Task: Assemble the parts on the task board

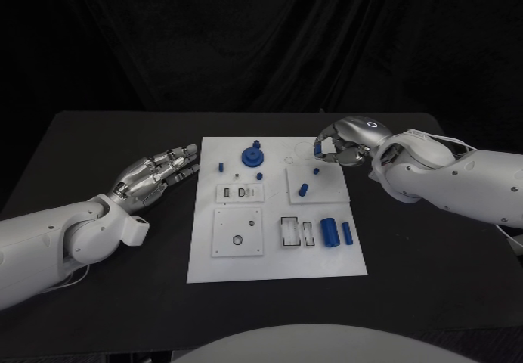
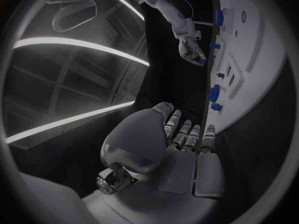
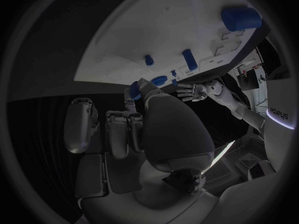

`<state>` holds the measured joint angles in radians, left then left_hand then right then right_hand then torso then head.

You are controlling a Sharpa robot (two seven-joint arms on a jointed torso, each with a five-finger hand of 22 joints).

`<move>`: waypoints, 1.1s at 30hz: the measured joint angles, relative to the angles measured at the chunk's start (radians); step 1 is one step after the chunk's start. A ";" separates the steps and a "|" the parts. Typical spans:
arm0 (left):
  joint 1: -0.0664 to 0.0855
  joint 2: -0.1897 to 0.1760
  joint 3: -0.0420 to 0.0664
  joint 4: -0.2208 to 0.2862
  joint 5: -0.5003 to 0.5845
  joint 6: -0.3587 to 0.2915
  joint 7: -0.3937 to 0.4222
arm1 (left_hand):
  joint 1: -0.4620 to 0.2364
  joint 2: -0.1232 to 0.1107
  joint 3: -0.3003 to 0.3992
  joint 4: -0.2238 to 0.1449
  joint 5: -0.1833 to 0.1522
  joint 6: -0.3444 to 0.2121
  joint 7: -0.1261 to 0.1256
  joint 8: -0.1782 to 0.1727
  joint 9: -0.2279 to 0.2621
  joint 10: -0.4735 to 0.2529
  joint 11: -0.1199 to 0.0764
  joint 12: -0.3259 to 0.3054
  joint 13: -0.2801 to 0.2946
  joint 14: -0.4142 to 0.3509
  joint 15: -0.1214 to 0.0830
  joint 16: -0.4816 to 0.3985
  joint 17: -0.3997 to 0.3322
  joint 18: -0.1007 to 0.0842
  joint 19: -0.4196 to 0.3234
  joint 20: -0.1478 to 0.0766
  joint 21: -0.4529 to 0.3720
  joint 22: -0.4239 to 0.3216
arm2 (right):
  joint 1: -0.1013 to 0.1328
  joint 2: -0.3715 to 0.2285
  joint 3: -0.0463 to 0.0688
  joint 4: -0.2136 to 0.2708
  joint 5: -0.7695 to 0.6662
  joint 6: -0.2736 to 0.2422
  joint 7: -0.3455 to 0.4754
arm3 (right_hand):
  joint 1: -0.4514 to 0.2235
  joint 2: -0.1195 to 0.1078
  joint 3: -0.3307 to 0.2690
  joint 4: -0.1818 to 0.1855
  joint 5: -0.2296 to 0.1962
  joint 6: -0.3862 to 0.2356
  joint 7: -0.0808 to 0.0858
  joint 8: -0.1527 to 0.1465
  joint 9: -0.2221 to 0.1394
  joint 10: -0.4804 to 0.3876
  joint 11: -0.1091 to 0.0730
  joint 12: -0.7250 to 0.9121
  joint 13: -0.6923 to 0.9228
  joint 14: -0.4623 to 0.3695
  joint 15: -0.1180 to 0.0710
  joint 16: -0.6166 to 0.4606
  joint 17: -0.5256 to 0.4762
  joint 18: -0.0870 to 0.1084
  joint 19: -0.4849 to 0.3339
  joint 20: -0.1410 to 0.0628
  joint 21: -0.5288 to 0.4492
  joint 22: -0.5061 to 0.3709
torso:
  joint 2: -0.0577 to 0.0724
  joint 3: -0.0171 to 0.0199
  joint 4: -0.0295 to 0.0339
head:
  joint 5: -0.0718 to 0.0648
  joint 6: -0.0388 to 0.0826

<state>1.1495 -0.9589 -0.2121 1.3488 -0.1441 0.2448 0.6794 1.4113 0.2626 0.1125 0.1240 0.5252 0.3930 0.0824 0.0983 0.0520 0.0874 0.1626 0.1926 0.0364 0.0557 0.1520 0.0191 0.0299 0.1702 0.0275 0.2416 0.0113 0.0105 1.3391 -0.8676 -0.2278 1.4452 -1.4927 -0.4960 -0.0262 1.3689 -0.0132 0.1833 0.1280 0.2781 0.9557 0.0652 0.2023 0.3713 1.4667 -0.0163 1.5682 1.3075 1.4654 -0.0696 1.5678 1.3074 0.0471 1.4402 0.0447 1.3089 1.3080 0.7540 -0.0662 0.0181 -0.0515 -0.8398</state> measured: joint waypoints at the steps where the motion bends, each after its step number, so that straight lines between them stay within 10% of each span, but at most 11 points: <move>1: 0.000 0.000 0.000 0.001 0.000 0.000 0.000 | 0.000 0.000 0.000 0.000 0.000 0.000 0.000 0.000 0.000 0.000 0.000 0.000 0.000 0.000 0.000 0.000 0.000 0.000 0.000 0.000 0.000 0.000 | 0.004 -0.003 0.000 0.021 0.000 -0.004 0.000 | 0.000 0.000 0.000 0.000 0.000 0.000 0.000 0.000 0.000 0.000 0.000 0.000 0.000 0.000 0.000 0.000 0.000 0.000 0.000 0.000 0.000 0.000 | 0.000 0.0001 -0.0001 | 0.000 0.000; 13: 0.000 0.003 0.000 0.002 0.000 -0.001 0.000 | 0.000 0.000 0.006 0.000 0.000 0.000 0.000 0.000 0.000 0.000 0.000 0.000 0.000 0.000 0.000 0.000 0.000 0.000 0.004 0.004 0.000 0.001 | 0.000 0.040 -0.007 0.195 0.000 -0.009 -0.018 | 0.005 -0.005 0.000 0.000 0.000 0.000 0.000 -0.001 0.005 0.000 0.000 0.000 0.000 0.000 0.000 0.000 0.000 0.000 0.004 -0.004 0.004 0.000 | -0.003 -0.0028 -0.0018 | 0.024 -0.004; 33: 0.000 0.022 0.000 -0.006 0.000 0.000 0.000 | -0.008 0.000 0.005 0.000 0.000 0.000 0.000 0.000 0.000 0.000 0.000 0.000 0.000 0.000 0.000 0.000 0.000 0.000 0.004 0.004 0.000 0.001 | -0.067 0.228 -0.009 0.075 -0.086 0.037 -0.125 | 0.006 -0.007 -0.003 -0.008 0.031 0.009 0.009 -0.011 0.005 0.000 0.000 0.000 0.000 0.000 0.000 0.000 0.000 0.000 0.004 -0.004 0.000 0.000 | -0.002 -0.0011 -0.0008 | 0.036 -0.015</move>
<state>1.1491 -0.9370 -0.2121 1.3426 -0.1442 0.2444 0.6794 1.4033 0.2627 0.1179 0.1241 0.5252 0.3931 0.0824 0.0983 0.0520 0.0874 0.1626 0.1926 0.0364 0.0557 0.1520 0.0191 0.0297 0.1701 0.0312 0.2453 0.0113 0.0112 1.2721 -0.6393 -0.2363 1.5197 -1.5789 -0.4589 -0.1516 1.3752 -0.0202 0.1807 0.1196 0.3091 0.9645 0.0746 0.1914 0.3767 1.4666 -0.0161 1.5683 1.3075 1.4653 -0.0696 1.5679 1.3074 0.0470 1.4438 0.0411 1.3088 1.3076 0.7521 -0.0672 0.0174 -0.0151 -0.8545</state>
